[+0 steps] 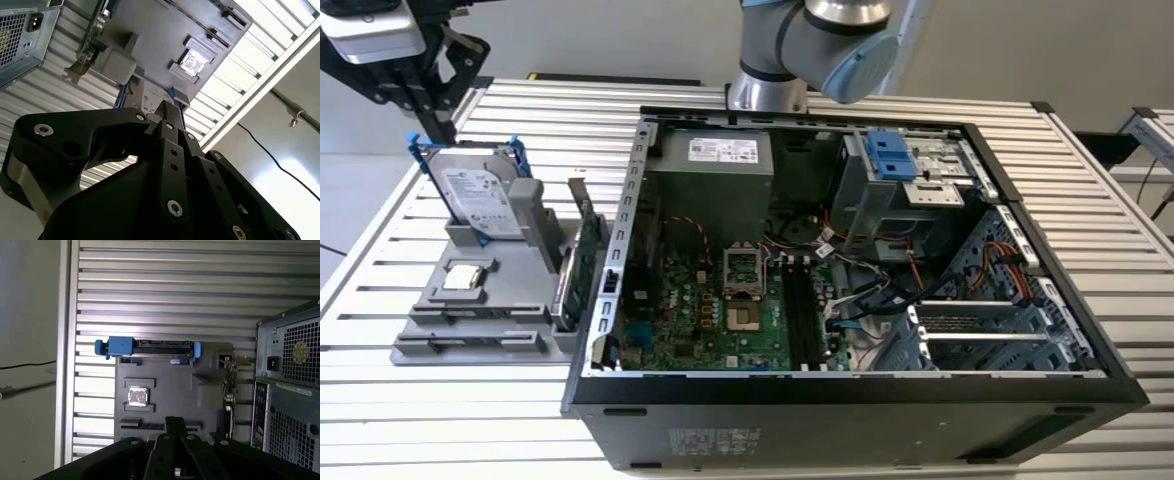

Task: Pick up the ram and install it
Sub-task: 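Reach for the ram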

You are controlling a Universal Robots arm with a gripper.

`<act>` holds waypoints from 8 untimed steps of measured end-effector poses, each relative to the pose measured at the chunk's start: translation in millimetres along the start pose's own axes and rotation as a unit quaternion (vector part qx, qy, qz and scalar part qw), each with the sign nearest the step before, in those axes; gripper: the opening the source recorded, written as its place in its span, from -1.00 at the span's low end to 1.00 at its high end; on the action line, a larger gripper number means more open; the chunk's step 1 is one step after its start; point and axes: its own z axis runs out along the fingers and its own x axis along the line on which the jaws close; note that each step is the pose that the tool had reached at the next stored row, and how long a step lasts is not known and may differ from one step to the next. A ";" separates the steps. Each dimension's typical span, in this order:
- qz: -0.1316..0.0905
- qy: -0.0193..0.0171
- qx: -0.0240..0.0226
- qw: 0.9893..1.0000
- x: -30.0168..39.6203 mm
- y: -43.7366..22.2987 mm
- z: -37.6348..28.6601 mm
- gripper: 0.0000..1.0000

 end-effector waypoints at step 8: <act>-0.004 0.000 0.000 1.000 4.1 0.0 0.2 -1.00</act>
